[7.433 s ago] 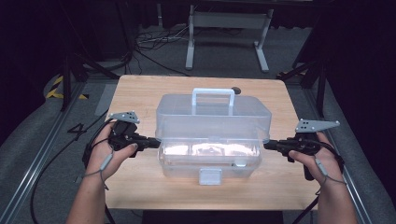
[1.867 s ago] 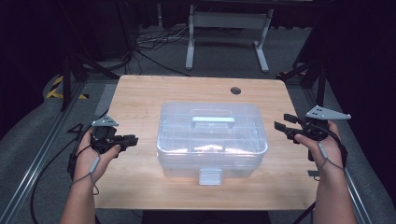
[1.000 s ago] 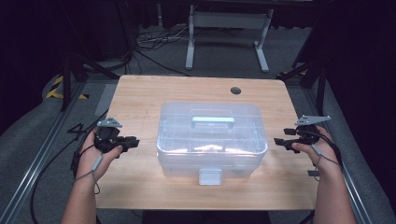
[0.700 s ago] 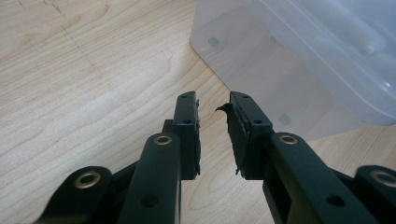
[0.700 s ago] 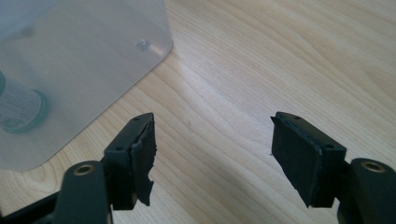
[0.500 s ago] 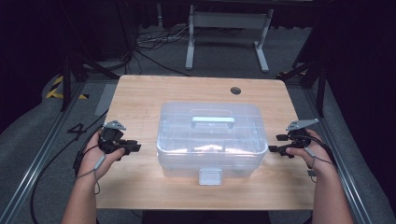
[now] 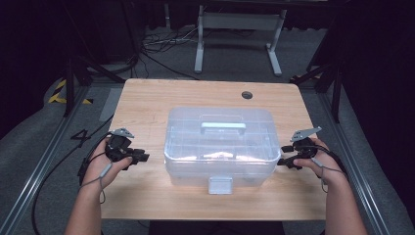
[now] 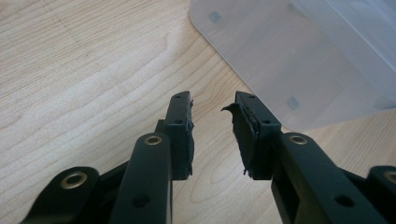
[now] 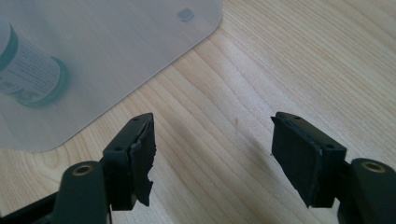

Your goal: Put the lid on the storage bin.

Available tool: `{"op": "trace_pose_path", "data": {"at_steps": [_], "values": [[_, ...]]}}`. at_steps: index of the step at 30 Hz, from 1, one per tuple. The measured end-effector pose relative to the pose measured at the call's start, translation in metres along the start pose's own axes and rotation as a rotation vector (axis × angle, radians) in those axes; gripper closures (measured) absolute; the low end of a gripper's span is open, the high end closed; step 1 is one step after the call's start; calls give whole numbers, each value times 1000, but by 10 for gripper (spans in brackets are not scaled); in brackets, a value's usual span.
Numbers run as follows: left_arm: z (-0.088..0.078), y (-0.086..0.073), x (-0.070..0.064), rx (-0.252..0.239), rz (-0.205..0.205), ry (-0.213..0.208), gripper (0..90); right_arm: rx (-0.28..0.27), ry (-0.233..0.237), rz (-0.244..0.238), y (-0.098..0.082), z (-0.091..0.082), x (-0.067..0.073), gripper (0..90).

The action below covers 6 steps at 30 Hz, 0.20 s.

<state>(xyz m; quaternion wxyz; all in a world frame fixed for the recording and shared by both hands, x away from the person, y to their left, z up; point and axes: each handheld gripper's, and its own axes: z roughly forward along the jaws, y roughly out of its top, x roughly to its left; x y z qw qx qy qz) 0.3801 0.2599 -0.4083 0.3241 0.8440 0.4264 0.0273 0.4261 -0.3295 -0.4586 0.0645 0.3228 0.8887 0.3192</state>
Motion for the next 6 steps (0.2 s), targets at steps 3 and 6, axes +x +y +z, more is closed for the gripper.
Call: {"op": "trace_pose_path", "data": {"at_steps": [3,6], "values": [[0,0,0,-6,2,1,657,-5,-5,-3,0,0,-1,308],[1,-1,1,-23,13,7,619,-25,-28,-1,1,-2,-2,307]]}}
